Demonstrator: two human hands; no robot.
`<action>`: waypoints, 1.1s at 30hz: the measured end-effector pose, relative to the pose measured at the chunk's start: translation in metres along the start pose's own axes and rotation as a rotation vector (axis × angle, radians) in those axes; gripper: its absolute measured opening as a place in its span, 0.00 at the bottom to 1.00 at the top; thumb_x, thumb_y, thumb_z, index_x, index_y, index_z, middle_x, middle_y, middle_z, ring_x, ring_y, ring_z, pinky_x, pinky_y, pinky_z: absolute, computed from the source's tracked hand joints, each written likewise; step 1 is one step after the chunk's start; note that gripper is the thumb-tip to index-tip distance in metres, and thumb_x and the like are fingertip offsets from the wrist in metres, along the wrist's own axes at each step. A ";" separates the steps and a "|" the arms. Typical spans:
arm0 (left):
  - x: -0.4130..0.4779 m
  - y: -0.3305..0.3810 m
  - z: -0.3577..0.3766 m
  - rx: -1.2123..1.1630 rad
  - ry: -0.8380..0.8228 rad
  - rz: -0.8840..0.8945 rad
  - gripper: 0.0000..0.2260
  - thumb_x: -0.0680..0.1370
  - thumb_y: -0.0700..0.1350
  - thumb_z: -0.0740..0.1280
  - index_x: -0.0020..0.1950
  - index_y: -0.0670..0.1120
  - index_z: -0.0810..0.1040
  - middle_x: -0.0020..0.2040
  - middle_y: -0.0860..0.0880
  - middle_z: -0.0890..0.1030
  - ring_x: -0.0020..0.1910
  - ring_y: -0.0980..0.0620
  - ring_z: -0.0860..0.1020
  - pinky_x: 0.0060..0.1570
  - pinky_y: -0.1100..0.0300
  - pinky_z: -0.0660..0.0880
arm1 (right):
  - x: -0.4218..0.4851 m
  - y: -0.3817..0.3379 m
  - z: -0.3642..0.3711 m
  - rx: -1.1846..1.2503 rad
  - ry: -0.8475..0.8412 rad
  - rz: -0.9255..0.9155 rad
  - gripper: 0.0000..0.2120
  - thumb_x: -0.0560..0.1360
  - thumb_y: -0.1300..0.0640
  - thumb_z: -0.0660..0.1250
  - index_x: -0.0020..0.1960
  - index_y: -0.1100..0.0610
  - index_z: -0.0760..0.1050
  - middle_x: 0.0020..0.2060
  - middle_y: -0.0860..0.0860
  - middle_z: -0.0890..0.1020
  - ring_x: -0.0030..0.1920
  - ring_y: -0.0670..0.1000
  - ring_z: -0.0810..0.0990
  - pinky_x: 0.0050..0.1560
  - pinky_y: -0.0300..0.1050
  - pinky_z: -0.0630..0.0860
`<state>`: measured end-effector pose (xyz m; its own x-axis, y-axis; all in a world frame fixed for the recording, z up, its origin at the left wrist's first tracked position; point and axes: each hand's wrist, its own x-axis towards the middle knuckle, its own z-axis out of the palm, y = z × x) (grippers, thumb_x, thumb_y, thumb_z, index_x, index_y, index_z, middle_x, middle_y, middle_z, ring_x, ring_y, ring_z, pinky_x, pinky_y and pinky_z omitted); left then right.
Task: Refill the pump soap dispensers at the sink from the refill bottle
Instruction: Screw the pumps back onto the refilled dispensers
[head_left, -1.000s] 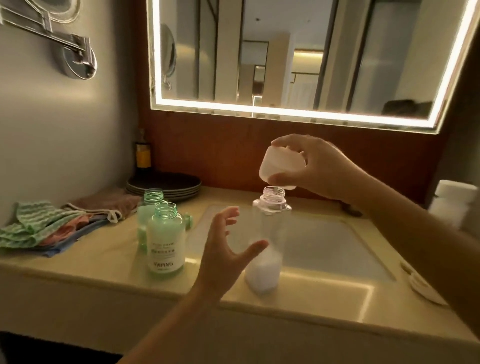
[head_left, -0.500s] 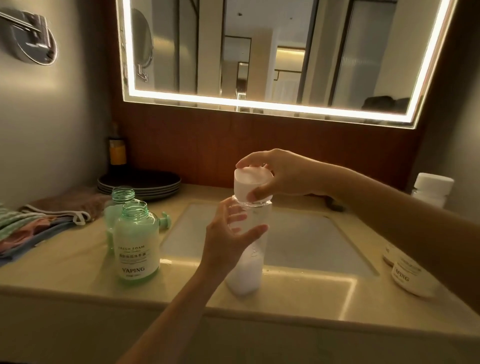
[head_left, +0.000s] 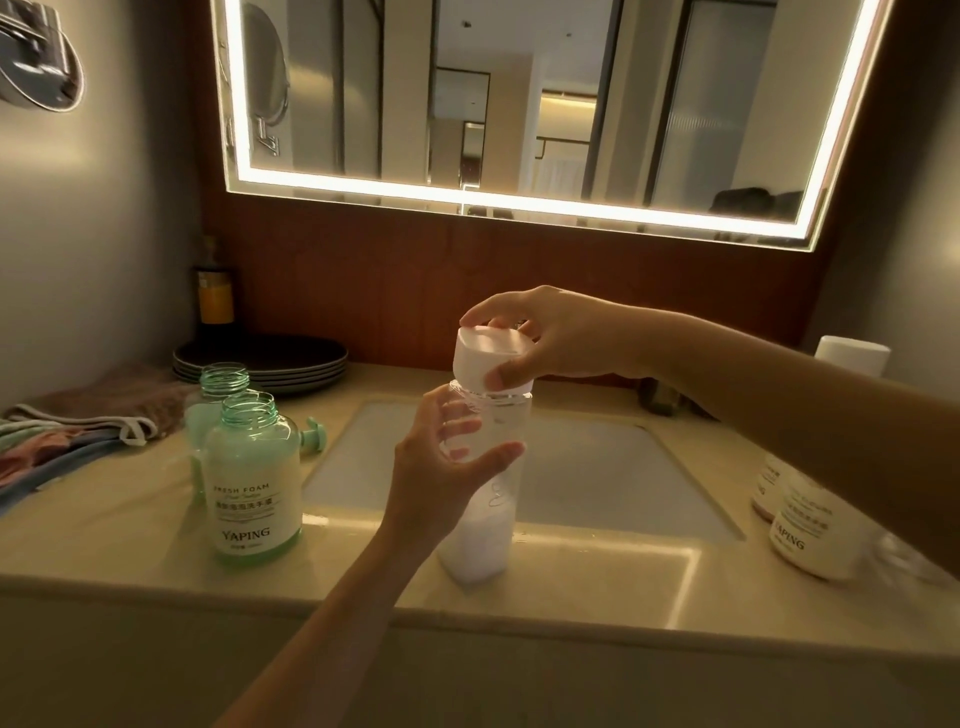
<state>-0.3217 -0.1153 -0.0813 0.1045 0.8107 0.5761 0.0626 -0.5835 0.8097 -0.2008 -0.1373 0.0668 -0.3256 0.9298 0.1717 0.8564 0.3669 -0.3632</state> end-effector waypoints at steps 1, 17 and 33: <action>0.000 0.000 0.000 0.001 -0.003 0.002 0.32 0.61 0.58 0.72 0.61 0.56 0.63 0.54 0.59 0.73 0.50 0.62 0.75 0.45 0.74 0.71 | 0.001 -0.001 0.000 -0.014 -0.002 0.004 0.25 0.70 0.54 0.72 0.65 0.47 0.69 0.58 0.47 0.74 0.54 0.48 0.74 0.43 0.31 0.72; 0.002 -0.002 -0.002 0.022 -0.016 0.010 0.31 0.63 0.57 0.74 0.61 0.56 0.64 0.54 0.60 0.73 0.49 0.67 0.74 0.40 0.75 0.71 | 0.001 -0.011 0.001 -0.170 -0.027 0.118 0.33 0.70 0.38 0.64 0.72 0.44 0.58 0.71 0.48 0.63 0.65 0.52 0.67 0.60 0.45 0.67; 0.002 -0.004 -0.001 0.021 -0.012 0.012 0.31 0.64 0.56 0.74 0.62 0.57 0.63 0.56 0.59 0.74 0.50 0.63 0.75 0.44 0.75 0.71 | 0.001 -0.016 -0.002 -0.209 -0.059 0.080 0.29 0.72 0.45 0.68 0.70 0.45 0.62 0.66 0.48 0.70 0.57 0.48 0.70 0.52 0.38 0.69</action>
<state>-0.3228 -0.1117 -0.0835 0.1174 0.8029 0.5844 0.0824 -0.5943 0.8000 -0.2142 -0.1421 0.0744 -0.2713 0.9579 0.0937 0.9427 0.2842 -0.1748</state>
